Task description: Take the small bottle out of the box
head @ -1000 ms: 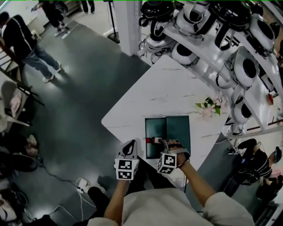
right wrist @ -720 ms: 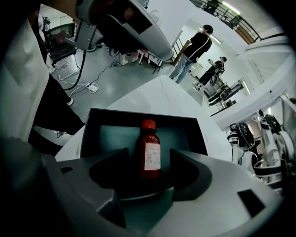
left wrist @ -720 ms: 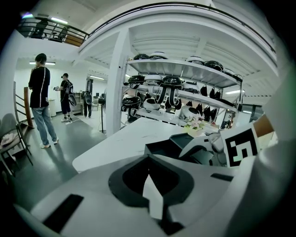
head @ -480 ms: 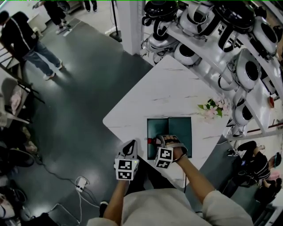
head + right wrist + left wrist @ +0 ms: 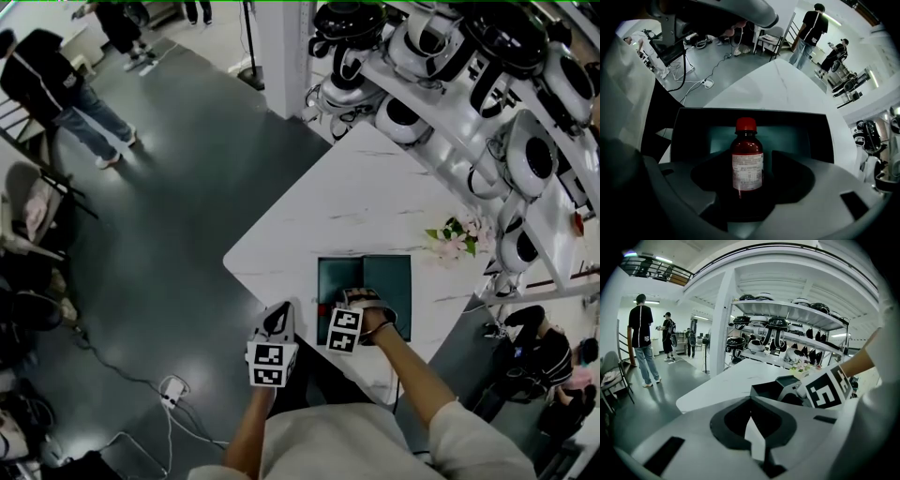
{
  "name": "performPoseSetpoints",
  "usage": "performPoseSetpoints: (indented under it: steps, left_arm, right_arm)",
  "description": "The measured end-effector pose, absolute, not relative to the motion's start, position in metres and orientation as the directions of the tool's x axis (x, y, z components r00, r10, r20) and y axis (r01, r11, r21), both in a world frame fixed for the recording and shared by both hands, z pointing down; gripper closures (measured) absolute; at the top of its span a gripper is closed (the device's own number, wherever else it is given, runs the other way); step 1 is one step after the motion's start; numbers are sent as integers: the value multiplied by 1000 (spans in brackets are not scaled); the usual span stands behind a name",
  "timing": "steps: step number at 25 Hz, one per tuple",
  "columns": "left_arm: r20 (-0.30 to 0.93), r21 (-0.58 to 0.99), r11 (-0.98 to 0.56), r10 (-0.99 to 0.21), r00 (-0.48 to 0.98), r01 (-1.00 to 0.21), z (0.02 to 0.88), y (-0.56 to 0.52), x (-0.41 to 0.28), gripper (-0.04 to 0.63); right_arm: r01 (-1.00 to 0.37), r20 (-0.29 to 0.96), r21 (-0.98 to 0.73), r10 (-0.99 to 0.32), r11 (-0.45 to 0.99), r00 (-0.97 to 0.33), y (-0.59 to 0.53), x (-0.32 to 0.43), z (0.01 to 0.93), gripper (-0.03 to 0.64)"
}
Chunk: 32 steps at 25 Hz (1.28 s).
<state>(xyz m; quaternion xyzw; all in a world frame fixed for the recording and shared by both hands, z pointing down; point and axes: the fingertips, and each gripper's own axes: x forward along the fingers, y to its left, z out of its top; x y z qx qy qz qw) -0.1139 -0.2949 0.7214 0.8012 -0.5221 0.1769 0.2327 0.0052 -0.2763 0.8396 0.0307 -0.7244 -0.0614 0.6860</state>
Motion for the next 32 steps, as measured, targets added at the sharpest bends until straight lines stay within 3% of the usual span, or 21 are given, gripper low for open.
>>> performPoseSetpoints:
  steps: [8,20,27,32]
  left_arm:
    - [523,193,-348,-755,396,-918,721,-302,-113,577]
    - [522,190,-333,-762,382,-924,719,-299,-123,577]
    - [505,172,-342,-775,381,-924,707,-299,-126,577]
    - [491,169,-350,-780,387,-921,700,-298,-120,577]
  right_arm:
    - [87,997,71,-71,994,-3,-272,4,844,374]
    - [88,998,65,-64,994,-13,-270,3,842,382]
    - [41,989,133,-131,990,-62,-277,2,824,382]
    - [-79,969,181,-191,980,-154,-288,0,802,382]
